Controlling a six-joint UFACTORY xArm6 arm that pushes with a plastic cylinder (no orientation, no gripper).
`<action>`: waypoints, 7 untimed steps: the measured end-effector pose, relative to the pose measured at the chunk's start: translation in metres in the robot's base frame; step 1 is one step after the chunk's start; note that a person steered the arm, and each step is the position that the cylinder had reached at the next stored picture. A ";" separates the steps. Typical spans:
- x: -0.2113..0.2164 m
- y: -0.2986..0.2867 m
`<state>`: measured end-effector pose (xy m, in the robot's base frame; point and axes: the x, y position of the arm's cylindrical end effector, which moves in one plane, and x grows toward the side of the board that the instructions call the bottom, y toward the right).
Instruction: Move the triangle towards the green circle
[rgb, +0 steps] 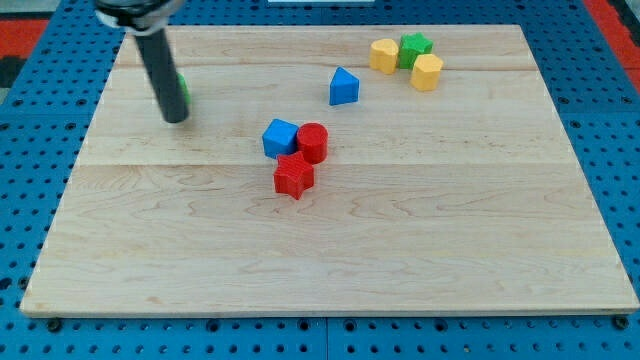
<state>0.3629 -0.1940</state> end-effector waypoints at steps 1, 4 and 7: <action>-0.033 0.022; -0.101 0.116; -0.042 0.217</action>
<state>0.3213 0.0230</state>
